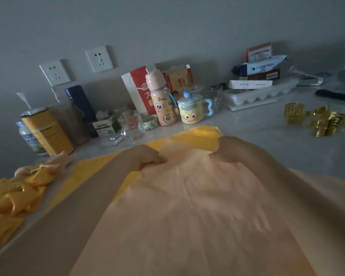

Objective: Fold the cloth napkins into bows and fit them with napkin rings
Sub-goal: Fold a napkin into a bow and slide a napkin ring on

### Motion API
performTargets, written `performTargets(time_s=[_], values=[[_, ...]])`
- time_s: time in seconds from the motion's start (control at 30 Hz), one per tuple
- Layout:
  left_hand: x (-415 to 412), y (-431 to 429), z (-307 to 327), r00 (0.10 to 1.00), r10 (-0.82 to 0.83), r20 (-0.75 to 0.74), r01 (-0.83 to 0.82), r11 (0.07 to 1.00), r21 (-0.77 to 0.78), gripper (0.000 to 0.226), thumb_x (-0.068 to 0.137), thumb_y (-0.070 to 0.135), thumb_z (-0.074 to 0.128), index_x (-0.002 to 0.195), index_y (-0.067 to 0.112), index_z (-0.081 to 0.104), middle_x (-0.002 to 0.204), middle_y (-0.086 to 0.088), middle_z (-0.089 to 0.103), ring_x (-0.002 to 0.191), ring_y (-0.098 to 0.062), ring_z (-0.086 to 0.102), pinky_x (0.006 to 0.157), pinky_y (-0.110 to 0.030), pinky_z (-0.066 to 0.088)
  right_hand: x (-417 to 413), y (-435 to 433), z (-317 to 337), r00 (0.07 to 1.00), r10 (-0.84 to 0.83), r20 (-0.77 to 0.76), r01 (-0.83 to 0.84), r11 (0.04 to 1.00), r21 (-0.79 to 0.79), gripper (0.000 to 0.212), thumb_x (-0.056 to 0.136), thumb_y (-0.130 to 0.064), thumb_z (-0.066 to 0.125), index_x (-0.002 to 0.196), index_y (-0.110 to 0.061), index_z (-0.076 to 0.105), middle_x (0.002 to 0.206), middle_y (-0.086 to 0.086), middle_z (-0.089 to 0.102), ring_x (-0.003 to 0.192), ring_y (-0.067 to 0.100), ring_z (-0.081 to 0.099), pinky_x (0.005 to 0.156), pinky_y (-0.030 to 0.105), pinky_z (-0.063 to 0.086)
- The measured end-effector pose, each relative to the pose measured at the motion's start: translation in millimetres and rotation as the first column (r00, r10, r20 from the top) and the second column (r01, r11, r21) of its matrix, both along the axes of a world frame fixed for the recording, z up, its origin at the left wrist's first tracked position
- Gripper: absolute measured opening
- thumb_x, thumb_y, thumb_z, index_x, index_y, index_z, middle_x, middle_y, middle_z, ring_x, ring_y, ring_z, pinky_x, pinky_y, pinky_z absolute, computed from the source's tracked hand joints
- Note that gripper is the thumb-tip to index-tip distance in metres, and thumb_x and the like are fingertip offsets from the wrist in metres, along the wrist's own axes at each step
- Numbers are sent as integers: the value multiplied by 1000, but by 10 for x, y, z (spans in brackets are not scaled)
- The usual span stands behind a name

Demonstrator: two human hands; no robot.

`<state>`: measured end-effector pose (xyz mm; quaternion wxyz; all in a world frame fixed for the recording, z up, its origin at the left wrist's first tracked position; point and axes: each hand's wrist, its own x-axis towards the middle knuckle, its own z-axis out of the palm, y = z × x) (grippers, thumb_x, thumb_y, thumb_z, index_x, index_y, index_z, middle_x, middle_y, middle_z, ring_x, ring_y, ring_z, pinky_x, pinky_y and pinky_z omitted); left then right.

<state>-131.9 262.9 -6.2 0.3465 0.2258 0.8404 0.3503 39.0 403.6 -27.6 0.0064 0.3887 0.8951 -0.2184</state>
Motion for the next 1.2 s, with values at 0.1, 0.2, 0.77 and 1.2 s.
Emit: performTargets(time_s=[0.1, 0.2, 0.77, 1.2], values=[[11, 18, 26, 999, -16, -46, 15, 1000, -27, 41, 82, -2, 66, 122, -5, 57, 86, -10, 63, 71, -19, 61, 64, -28, 53, 66, 36, 117, 993, -25, 113, 25, 1000, 0, 62, 83, -48, 63, 128, -8, 48, 133, 10, 50, 119, 29, 51, 98, 34, 42], [32, 41, -9, 991, 25, -129, -25, 1000, 1, 41, 82, 7, 69, 120, -2, 57, 96, -14, 64, 84, -25, 63, 83, -35, 53, 79, 60, 147, 987, -19, 158, 16, 1000, 22, 52, 82, -47, 65, 118, -10, 54, 116, 10, 56, 104, 28, 56, 85, 31, 42], [237, -14, -225, 815, 87, -574, 117, 944, 309, 13, 87, 8, 57, 80, 15, 66, 69, 6, 56, 64, -11, 50, 54, -21, 38, -45, -177, -91, 959, 47, -278, -19, 995, 102, 30, 89, -15, 53, 119, -17, 55, 125, 5, 54, 115, 25, 50, 89, 31, 39], [352, -323, -114, 603, -418, -680, 367, 902, -229, 34, 83, 2, 52, 92, 33, 60, 107, 9, 43, 120, -16, 36, 99, -29, 32, -67, -322, -192, 910, 168, -378, -73, 965, 253, 31, 84, 2, 47, 104, -16, 62, 118, 7, 55, 113, 27, 48, 93, 34, 36]])
